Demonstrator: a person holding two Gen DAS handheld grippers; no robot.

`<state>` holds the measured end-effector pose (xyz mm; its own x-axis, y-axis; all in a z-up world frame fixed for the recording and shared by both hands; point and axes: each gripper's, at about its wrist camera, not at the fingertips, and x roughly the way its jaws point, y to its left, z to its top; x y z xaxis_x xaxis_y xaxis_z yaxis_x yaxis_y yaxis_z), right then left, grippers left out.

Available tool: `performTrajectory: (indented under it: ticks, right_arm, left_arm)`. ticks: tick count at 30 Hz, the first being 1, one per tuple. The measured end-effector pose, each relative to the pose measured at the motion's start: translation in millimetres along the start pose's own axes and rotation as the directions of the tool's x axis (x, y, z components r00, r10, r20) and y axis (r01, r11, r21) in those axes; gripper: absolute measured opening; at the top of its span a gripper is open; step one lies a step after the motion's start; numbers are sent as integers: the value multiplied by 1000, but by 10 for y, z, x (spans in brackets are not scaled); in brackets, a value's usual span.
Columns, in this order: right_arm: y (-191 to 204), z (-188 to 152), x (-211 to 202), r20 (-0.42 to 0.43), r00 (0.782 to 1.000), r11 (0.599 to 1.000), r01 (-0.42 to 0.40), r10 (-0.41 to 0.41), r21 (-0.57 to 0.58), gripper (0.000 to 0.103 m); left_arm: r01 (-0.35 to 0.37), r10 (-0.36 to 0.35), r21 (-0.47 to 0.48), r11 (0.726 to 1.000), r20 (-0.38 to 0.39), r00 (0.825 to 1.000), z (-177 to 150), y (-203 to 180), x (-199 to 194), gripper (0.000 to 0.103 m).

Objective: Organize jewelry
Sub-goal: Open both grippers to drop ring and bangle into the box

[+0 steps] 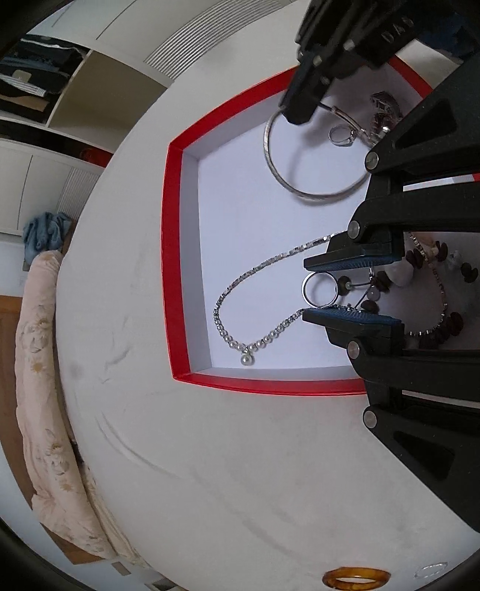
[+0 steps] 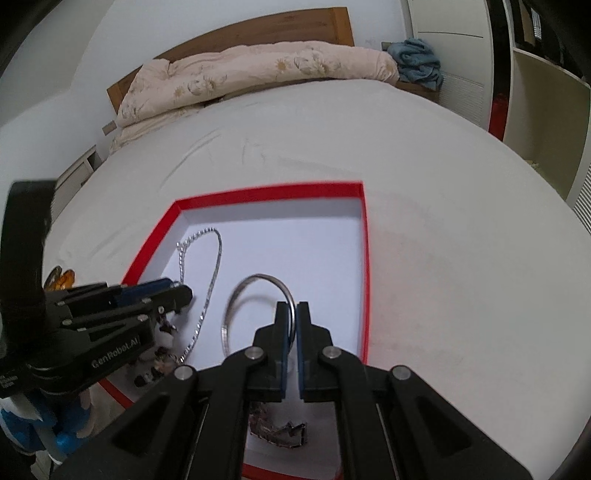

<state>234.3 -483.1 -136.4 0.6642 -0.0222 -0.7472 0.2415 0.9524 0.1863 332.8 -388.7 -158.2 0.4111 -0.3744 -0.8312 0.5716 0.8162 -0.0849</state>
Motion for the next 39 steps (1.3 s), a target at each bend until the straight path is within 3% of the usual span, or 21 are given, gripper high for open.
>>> performTrajectory:
  ticks: [9,14,21,25,27,39]
  right_arm:
    - [7,-23,-28,-2,999,999,54,-54,-1,7]
    - [33,-62,-274,27,997,998,68,-68,2,31]
    - [264,-142,-876,66,989,991,133,-133,8,31]
    - [467,-254,-1254,78,980,983,181,-182,17,42]
    - [567,-322,-1413,74,977,980,197,-198,19,43]
    - [1193,-665,-2336,145,975,983,177,-170,-37,43]
  left_arm:
    - [-5,5,-7,1000,25,1000,-38,42,-80,24]
    - [21,-20,-13,1000,45,999,-34,9,-273,29]
    - [21,-19,-15,1000,98,995,-148,42,-898,39]
    - [3,1,-31,1000,125,992,-280,113,-1293,39]
    - [-10,16,-42,999,140,990,-362,145,-1506,40]
    - [-98,116,-96,991,198,973,-1003,396,-2619,45]
